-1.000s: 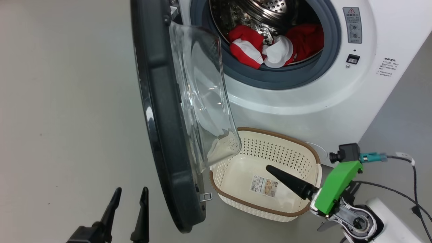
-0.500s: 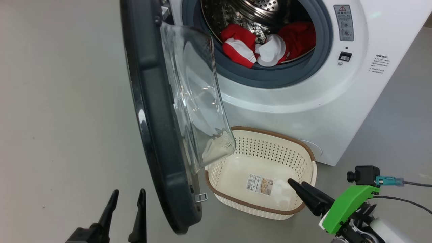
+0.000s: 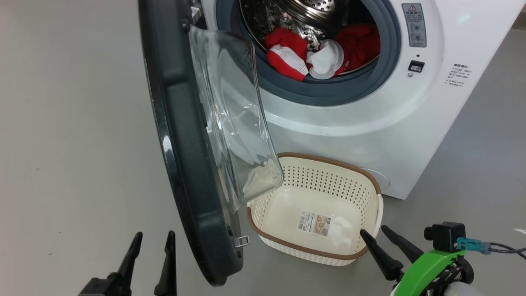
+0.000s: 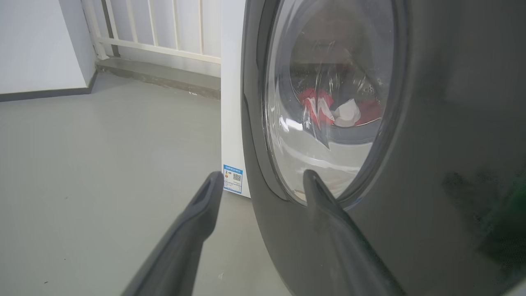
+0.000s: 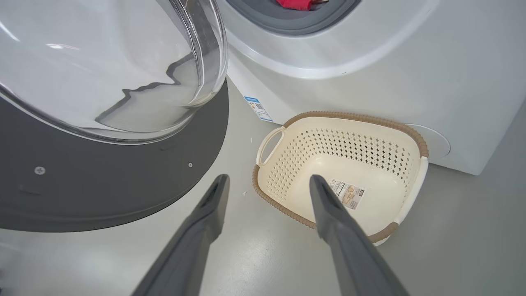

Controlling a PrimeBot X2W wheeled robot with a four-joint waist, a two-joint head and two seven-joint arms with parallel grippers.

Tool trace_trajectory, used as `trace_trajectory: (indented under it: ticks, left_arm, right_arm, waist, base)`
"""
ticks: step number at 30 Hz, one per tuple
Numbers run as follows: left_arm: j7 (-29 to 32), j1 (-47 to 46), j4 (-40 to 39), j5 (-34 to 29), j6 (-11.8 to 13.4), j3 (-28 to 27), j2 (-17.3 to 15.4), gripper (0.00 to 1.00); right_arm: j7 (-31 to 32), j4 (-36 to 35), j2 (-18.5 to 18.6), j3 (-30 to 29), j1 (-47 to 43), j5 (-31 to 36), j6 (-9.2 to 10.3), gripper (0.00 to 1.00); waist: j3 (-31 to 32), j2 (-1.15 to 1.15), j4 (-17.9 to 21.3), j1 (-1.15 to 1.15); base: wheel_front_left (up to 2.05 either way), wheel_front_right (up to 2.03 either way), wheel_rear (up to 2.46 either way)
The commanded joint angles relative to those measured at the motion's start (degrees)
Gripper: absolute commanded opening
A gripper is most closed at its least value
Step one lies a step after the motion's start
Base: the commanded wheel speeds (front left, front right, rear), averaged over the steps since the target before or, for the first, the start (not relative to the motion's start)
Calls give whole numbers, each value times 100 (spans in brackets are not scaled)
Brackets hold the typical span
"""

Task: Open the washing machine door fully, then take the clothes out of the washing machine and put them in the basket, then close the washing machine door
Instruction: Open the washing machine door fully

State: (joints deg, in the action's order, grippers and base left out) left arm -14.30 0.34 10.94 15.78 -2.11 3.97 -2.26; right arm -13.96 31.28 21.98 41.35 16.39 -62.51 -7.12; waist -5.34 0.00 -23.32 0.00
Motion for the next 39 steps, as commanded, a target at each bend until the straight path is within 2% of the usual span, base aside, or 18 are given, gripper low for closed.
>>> trace_trajectory:
  ticks: [1, 12, 19, 28, 39]
  left_arm:
    - [-70, -112, -106, 23, -7, -212, -62, 100]
    - [-70, -163, -80, 18, -7, -216, -62, 100]
    - [-70, -123, -77, -4, -13, -216, -62, 100]
    - [-70, -128, -101, -29, -23, -224, -62, 100]
    - [-70, -124, -78, -21, -18, -177, -62, 100]
  right_arm:
    - [-93, -56, 65, 14, 173, 151, -36, 100]
    - [-103, -374, -331, -1312, -178, 2057, -36, 100]
    - [-103, -752, -612, -1962, -561, 3110, -36, 100]
    - [-104, -1387, -895, -2595, -815, 3838, -36, 100]
    - [-104, -1349, -1081, -2822, -1109, 4216, -36, 100]
  waist:
    - [-3, 0, 8, 0]
    - [-44, 0, 8, 0]
    - [12, 0, 3, 0]
    - [4, 0, 0, 0]
    - [-12, 0, -34, 0]
  base:
    - [0, 0, 0]
    - [0, 0, 0]
    - [0, 0, 0]
    - [0, 0, 0]
    - [0, 0, 0]
